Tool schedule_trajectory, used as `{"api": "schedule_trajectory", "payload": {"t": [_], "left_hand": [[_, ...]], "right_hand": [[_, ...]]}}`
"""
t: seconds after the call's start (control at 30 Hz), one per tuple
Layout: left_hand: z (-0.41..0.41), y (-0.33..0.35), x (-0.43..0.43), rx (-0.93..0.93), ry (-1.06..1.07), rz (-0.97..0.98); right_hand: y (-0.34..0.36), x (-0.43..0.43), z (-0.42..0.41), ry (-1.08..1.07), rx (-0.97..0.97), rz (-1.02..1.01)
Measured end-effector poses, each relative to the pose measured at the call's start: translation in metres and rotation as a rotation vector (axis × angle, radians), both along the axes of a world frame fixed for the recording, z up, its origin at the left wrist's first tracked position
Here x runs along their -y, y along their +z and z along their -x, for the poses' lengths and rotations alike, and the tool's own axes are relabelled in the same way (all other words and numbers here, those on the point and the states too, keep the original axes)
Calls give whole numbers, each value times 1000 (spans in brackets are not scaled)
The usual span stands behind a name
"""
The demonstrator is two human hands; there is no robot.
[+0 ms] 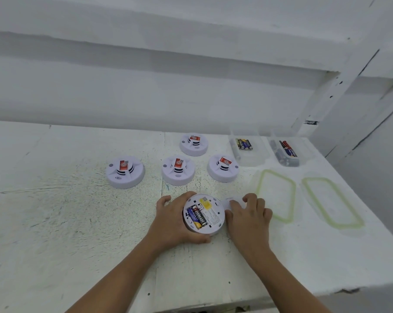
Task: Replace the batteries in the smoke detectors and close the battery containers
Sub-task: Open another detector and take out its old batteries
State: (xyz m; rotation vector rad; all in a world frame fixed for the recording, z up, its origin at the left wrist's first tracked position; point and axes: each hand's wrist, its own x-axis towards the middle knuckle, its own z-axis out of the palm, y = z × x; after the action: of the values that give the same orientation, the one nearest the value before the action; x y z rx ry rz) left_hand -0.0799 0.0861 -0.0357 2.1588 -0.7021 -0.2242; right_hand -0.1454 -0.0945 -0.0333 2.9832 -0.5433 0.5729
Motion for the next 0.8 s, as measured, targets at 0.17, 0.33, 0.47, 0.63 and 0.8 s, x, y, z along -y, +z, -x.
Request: {"api": "schedule_trajectory", "payload": {"t": [0.17, 0.33, 0.47, 0.63, 0.8], "left_hand": [[0, -2, 0, 17, 24, -19], [-1, -3, 1, 42, 45, -22], [1, 0, 2, 28, 40, 10], [0, 3, 3, 57, 37, -4], [0, -1, 3, 80, 36, -31]], "right_hand": [[-1, 4, -4, 0, -91, 22], [19, 11, -21, 154, -67, -455], [40, -6, -27, 469, -131, -707], [38, -17, -36, 600, -229, -567], [39, -18, -39, 661, -248, -473]]}}
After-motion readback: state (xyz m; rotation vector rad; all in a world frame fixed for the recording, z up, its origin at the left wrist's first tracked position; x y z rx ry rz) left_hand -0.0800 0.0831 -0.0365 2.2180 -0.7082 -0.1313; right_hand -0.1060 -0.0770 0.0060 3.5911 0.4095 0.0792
